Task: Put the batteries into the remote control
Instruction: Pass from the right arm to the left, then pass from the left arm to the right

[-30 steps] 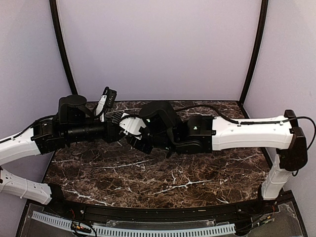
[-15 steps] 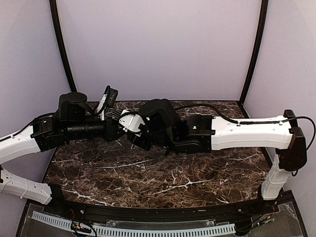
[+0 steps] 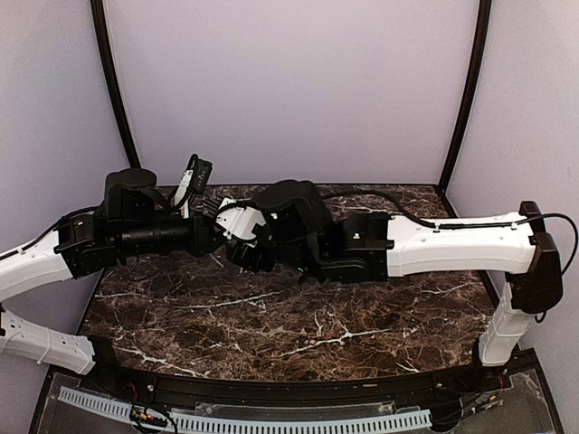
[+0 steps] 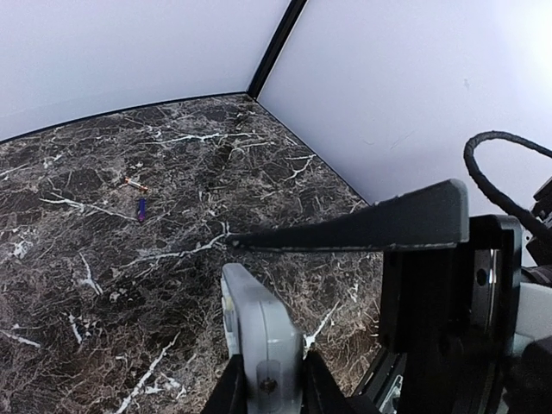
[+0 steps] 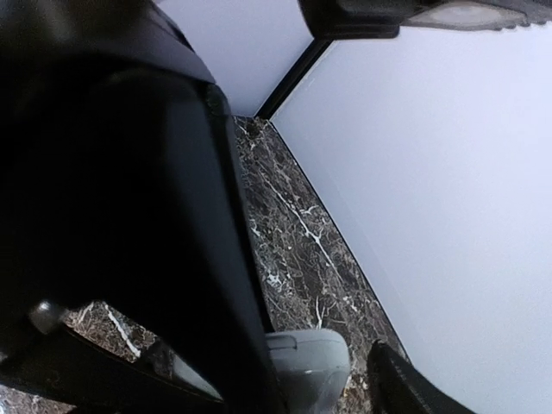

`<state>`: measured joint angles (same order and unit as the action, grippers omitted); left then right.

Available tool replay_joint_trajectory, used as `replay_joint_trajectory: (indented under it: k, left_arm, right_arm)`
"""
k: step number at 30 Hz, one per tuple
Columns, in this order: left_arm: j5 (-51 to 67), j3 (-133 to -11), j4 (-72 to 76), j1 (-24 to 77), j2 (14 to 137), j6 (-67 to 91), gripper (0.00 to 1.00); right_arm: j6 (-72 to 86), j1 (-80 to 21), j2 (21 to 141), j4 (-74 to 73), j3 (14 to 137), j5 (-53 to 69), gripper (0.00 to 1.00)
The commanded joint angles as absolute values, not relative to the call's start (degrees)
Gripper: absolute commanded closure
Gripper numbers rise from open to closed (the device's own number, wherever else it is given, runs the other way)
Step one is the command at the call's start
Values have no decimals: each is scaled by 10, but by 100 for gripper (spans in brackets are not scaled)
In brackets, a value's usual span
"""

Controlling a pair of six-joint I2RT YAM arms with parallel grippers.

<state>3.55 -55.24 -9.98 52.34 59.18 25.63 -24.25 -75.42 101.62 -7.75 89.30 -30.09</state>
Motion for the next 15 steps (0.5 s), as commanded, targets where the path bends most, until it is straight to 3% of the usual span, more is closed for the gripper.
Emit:
replay_joint_trajectory:
  k: [1, 2, 8, 15]
  left_arm:
    - [7, -546, -81, 526, 566, 240, 100]
    - [6, -546, -79, 526, 559, 237, 100]
    - [18, -544, -47, 526, 523, 220, 100]
    - [98, -515, 19, 526, 499, 211, 100]
  right_arm:
    - [-256, -756, 980, -13, 853, -308, 6]
    - [-256, -755, 970, -7, 841, -303, 2]
    - [-258, -733, 877, 56, 733, -216, 1]
    - [-314, -695, 782, 185, 612, -76, 6]
